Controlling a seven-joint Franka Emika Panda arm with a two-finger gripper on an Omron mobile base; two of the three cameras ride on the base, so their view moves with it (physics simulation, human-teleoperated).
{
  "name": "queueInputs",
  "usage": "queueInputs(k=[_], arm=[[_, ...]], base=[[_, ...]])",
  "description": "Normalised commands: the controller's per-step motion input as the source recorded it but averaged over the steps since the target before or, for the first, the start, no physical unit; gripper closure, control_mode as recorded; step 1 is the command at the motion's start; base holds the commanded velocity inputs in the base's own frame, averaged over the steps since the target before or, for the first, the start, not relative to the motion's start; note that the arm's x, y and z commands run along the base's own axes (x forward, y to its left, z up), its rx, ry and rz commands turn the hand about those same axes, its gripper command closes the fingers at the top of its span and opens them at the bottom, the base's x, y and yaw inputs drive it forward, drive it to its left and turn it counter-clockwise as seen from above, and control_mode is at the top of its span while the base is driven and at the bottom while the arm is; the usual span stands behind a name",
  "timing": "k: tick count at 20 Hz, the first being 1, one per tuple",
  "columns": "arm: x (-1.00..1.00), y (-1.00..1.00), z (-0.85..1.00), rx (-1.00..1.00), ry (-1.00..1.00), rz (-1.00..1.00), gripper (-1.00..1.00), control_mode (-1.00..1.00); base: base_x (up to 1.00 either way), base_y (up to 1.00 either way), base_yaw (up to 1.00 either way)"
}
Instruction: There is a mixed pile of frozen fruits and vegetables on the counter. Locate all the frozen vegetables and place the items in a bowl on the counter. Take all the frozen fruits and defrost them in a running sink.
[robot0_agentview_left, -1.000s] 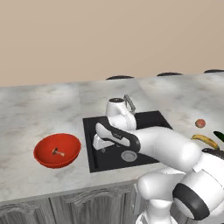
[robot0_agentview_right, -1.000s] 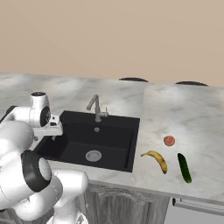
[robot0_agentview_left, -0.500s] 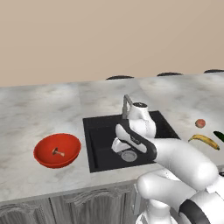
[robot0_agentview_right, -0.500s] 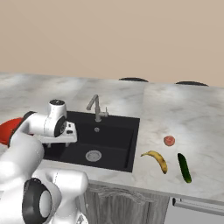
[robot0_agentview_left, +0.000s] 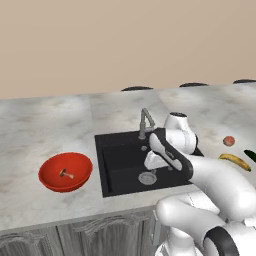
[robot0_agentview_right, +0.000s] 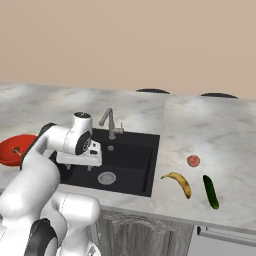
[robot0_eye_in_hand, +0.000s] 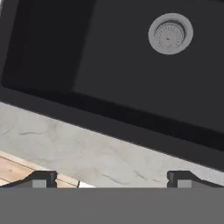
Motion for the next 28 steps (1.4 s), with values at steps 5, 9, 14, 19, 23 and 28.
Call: queueInputs(k=[5,9,14,19,23,28], arm=[[0.0,-0.59,0.19,-0.03,0.13,-0.23,-1.0,-1.0],[0.01,-0.69,0.18,-0.07,0.07,-0.22,-1.0,-1.0],[0.01,-0.81,0.17,-0.02,0.08,-0.16,-1.0,-1.0],[0.01,-0.78,0.13,0.0,0.13,-0.16,-1.0,-1.0],[-0.01,-0.73,0.13,-0.06,-0.06,-0.03,-1.0,-1.0],[0.02,-0.72,0.01,-0.01,-0.1,0.11,-1.0,-1.0]], base=[[0.0,0.0,0.0],[0.0,0.0,0.0],[0.0,0.0,0.0],[0.0,0.0,0.0],[0.0,0.0,0.0],[0.0,0.0,0.0]])
